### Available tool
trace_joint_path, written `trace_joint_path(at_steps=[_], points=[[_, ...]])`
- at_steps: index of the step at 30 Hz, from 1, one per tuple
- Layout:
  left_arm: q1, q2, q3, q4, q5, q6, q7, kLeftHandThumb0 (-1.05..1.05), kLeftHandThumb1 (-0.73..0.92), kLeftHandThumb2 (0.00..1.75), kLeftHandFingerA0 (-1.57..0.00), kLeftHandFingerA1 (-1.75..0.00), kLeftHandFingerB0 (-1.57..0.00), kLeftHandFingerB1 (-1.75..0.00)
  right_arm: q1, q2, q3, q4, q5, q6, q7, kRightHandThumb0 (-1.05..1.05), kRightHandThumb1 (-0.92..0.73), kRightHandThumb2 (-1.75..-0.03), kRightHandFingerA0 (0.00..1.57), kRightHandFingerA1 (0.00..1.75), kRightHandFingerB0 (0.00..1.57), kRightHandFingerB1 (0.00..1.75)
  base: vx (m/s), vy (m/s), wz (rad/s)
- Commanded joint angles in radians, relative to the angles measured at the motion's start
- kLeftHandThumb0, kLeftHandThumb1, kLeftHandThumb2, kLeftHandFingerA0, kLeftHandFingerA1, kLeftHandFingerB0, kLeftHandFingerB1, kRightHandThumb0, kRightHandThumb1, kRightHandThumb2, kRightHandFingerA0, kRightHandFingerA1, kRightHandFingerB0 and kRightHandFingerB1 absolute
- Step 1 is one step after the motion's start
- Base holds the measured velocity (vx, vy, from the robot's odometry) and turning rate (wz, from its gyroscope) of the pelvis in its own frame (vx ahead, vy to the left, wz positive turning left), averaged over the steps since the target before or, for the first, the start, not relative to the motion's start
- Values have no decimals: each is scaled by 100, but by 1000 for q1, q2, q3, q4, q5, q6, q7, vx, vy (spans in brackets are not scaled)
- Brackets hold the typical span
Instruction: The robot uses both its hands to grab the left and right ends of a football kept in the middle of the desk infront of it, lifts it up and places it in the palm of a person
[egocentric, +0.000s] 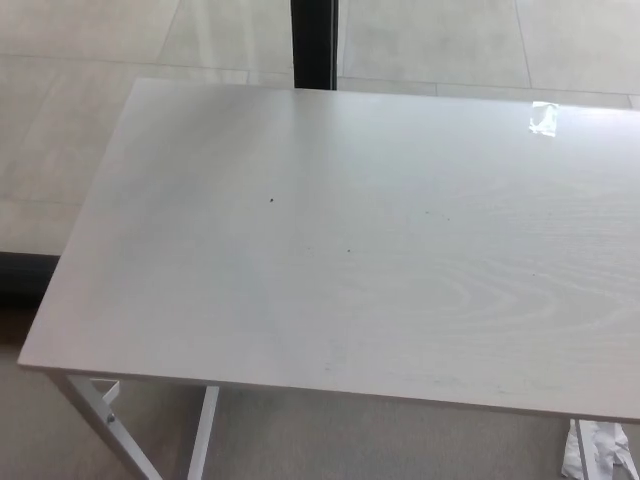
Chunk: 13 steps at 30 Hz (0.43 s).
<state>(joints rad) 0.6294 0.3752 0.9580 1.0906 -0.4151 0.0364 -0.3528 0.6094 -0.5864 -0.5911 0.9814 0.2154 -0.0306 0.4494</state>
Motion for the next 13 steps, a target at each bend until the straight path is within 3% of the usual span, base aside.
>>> trace_joint_path(at_steps=[1,2,3,4,5,6,7,8,9,10,13], points=[[89,90,42,189,-55,-107,-88,71,-49,28,-136,-64,-130,-61,198,-15,-75,131,61,-221,142,-60,-81,-65,33,39,28,33,0,0,0],[113,76,47,201,-62,-119,-124,11,-34,39,-145,-57,-138,-54,226,-36,-93,159,71,-236,166,-60,-81,-65,33,39,28,33,0,0,0],[129,65,51,208,-68,-123,-148,10,-33,39,-145,-58,-138,-54,242,-51,-104,176,77,-243,181,-60,-81,-65,33,39,28,33,0,0,0],[184,23,69,211,-91,-129,-196,73,-49,27,-132,-66,-136,-65,278,-96,-129,210,88,-251,213,-60,-81,-65,33,39,28,33,0,0,0],[210,4,77,214,-101,-134,-216,73,-49,27,-132,-66,-136,-65,293,-117,-140,225,92,-255,228,-60,-81,-65,33,39,28,33,0,0,0],[252,-38,88,215,-118,-129,-264,-17,-21,55,-117,-95,-121,-71,313,-152,-156,246,97,-259,252,-60,-81,-65,33,39,28,33,0,0,0],[277,-67,95,215,-128,-130,-293,-100,27,50,-87,-136,-118,-63,322,-168,-163,257,99,-262,264,-60,-81,-65,33,39,28,33,0,0,0],[310,-116,45,208,-70,-243,-266,-105,66,74,-75,-147,-64,-140,322,-181,-167,267,99,-265,277,-60,-81,-65,33,39,28,33,0,0,0],[332,-155,-36,198,27,-404,-200,-105,66,74,-75,-147,-64,-140,314,-187,-168,271,99,-267,285,-60,-81,-65,33,39,28,33,0,0,0],[332,-141,-148,207,159,-484,-42,-105,83,84,-92,-150,-74,-154,292,-178,-161,273,96,-271,290,-60,-81,-65,33,39,28,33,0,0,0],[309,-144,-148,205,137,-491,-48,-105,83,84,-92,-150,-74,-154,258,-167,-160,273,99,-273,297,-60,-81,-65,33,39,28,33,0,0,0]])
